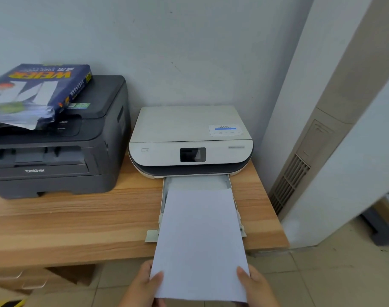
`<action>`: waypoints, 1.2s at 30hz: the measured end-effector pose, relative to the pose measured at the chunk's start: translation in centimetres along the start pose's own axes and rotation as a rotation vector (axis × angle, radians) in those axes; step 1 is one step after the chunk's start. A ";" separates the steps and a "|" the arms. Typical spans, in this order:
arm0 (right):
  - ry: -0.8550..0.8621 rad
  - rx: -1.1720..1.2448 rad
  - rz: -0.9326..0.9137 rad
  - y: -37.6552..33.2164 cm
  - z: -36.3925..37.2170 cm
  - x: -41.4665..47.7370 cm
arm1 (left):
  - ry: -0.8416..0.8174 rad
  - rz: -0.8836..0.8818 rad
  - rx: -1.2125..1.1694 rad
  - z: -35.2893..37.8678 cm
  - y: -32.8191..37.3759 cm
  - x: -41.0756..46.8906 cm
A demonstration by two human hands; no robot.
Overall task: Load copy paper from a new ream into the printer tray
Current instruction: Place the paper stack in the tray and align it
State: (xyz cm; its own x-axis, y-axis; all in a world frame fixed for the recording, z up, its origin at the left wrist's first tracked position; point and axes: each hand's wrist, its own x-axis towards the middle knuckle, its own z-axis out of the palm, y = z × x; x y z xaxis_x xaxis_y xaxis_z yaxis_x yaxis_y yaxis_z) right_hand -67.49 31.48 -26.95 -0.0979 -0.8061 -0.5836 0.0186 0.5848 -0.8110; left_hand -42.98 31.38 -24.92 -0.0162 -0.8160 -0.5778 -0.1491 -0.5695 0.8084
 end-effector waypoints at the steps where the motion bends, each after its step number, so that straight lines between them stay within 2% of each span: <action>1: -0.018 0.010 0.035 -0.4 -0.2 0.2 | 0.001 0.000 0.007 0.3 0.1 0.1; 4: -0.072 0.059 0.119 -1.3 -0.9 0.7 | 0.025 0.010 0.024 0.9 0.3 0.4; 8: -0.111 0.129 0.129 -2.4 -1.4 1.5 | 0.025 0.026 0.040 1.3 0.5 1.1; 18: -0.059 0.056 0.091 -3.5 0.0 2.1 | 0.043 0.042 -0.124 0.0 1.0 2.3; 25: -0.035 0.010 0.160 -3.9 0.0 3.3 | 0.008 0.043 -0.067 -0.1 1.4 3.2; 30: -0.006 -0.039 0.145 -5.3 -0.3 4.9 | 0.026 -0.026 -0.172 0.7 2.5 4.2; 36: 0.079 -0.079 0.029 -6.9 0.2 6.4 | 0.116 -0.057 -0.205 1.0 4.4 6.3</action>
State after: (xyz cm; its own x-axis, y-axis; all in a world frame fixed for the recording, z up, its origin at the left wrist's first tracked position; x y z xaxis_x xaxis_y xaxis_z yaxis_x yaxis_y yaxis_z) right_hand -68.05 22.25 -25.14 -0.1767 -0.7808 -0.5992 -0.0559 0.6158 -0.7859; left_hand -44.78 23.78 -25.11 0.1020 -0.7810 -0.6161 0.0579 -0.6137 0.7875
